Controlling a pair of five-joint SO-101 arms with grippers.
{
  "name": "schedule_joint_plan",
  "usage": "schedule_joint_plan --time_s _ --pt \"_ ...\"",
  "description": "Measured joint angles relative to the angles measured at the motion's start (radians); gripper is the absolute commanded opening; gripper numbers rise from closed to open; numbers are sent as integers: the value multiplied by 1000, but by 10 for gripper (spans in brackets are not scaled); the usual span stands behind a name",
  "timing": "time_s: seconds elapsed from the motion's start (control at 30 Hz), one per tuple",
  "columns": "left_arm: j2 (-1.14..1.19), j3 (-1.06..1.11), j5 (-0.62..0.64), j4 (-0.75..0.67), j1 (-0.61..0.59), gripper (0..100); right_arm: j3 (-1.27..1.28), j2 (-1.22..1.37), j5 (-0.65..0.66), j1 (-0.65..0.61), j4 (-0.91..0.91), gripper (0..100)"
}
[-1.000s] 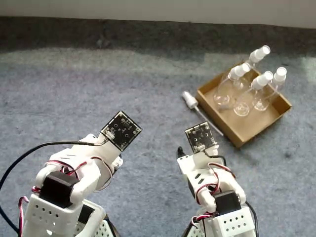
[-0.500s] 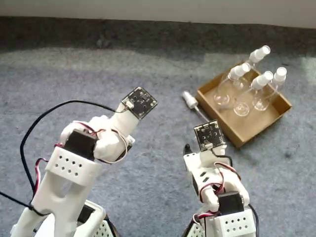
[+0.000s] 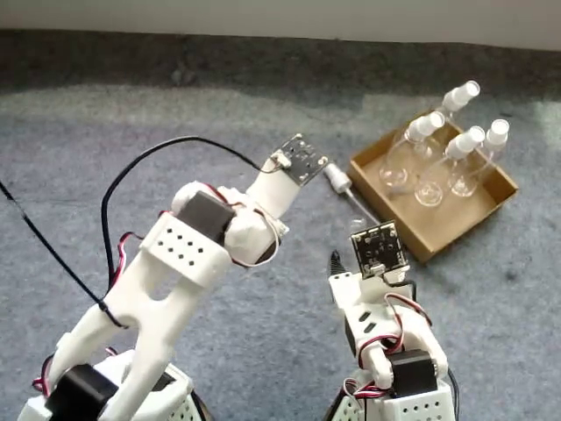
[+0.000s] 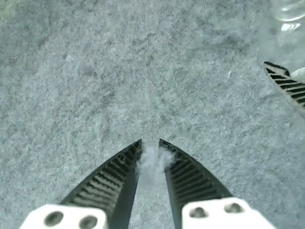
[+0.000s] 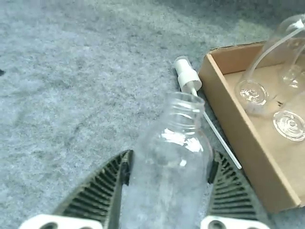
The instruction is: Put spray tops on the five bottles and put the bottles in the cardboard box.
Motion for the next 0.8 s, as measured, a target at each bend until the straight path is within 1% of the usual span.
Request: schedule_joint_plan --time_s 0.07,0.27,0.5,0.63,0.8 --pt "48 -38 6 -8 2 4 0 0 0 3 0 156" --pt "187 -172 6 -20 -3 4 0 0 0 69 8 156" --pt "316 -348 6 -20 -2 4 0 0 0 74 8 156" --pt "356 -400 6 -20 -9 4 0 0 0 74 8 156" --pt "391 -408 25 -21 -28 4 0 0 0 75 8 156"
